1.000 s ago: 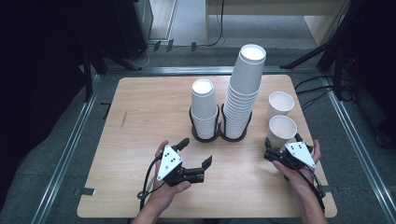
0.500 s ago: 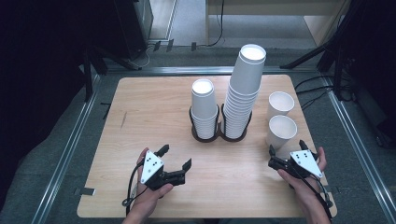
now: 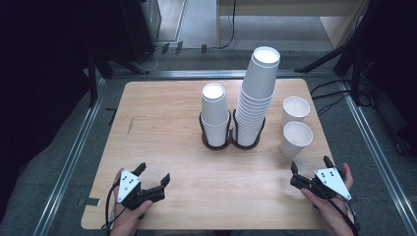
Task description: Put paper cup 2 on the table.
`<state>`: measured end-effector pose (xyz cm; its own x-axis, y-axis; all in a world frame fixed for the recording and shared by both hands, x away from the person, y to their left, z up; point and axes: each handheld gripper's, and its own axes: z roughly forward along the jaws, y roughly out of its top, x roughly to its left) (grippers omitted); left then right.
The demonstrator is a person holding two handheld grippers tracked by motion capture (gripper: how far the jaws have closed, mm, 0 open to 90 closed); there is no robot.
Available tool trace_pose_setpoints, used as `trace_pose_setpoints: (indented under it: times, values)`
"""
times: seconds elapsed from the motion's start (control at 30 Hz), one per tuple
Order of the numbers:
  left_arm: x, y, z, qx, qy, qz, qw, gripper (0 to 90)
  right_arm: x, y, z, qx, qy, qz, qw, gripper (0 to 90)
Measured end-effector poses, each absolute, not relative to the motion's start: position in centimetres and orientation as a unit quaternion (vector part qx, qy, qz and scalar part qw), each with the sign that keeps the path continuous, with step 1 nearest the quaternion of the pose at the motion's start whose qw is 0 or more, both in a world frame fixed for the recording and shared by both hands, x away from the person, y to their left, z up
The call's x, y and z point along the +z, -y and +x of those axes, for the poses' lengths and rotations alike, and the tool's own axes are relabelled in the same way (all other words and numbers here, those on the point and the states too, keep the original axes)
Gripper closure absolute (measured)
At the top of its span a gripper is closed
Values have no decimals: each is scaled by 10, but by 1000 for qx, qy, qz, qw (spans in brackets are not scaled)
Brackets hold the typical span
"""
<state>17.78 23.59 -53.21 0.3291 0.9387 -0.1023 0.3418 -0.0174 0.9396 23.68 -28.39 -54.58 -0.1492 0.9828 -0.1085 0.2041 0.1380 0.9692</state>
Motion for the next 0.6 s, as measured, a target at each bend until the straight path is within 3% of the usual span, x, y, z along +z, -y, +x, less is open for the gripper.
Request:
trace_pose_setpoints:
  times: [0.6]
  values:
    - [-547, -303, 162, 323, -573, 606, 447, 68, -548, 302, 205, 432, -635, 476, 430, 0]
